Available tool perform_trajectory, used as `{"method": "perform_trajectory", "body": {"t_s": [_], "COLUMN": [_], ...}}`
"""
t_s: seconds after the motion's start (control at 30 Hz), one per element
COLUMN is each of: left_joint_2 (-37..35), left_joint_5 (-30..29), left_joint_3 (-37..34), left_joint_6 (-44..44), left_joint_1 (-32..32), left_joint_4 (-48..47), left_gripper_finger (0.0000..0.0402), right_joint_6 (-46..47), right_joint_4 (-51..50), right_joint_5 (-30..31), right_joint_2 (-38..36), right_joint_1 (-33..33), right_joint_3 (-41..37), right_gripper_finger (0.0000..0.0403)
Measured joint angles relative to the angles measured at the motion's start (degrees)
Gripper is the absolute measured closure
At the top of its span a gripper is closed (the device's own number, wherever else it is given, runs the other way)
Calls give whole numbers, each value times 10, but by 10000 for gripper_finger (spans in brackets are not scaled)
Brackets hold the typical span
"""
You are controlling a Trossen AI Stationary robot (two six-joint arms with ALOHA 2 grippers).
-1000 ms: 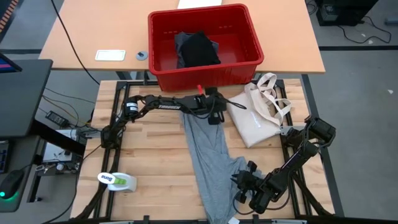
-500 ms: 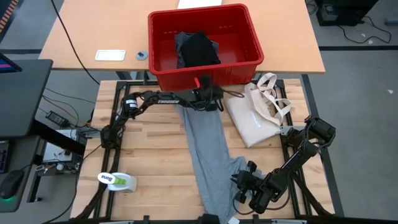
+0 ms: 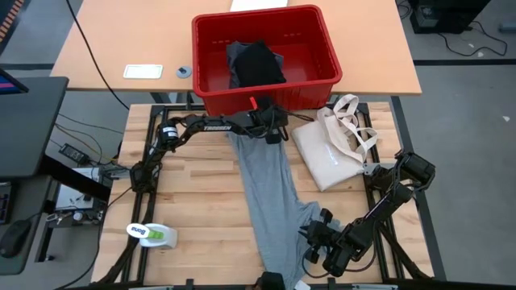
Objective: Fold Laundry from Bin
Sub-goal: Fold the gray shirt
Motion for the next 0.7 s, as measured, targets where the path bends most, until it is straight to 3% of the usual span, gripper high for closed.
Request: {"method": "perform_trajectory", "body": {"t_s": [0.1, 0.27, 0.43, 0.53, 0.7], "left_joint_2": [0, -6, -47, -94, -169], "left_joint_5": [0, -5, -5, 34, 174], "left_joint_3": [0, 0, 0, -1, -13], "left_joint_6": [0, 17, 24, 11, -24], "left_joint_1": [-2, -14, -34, -56, -124], "left_joint_4": [-6, -11, -44, -95, -139], "left_gripper_finger": [334, 232, 152, 144, 169], "right_joint_6": [0, 0, 0, 0, -24], "right_joint_4": [0, 0, 1, 0, -4], "right_joint_5": [0, -3, -5, -5, 22], "right_joint_2": [0, 0, 0, -5, -32], "right_joint_1": [0, 0, 0, 1, 9], "right_joint_3": [0, 0, 0, 0, 0], "right_gripper_finger": [325, 325, 325, 325, 331]}}
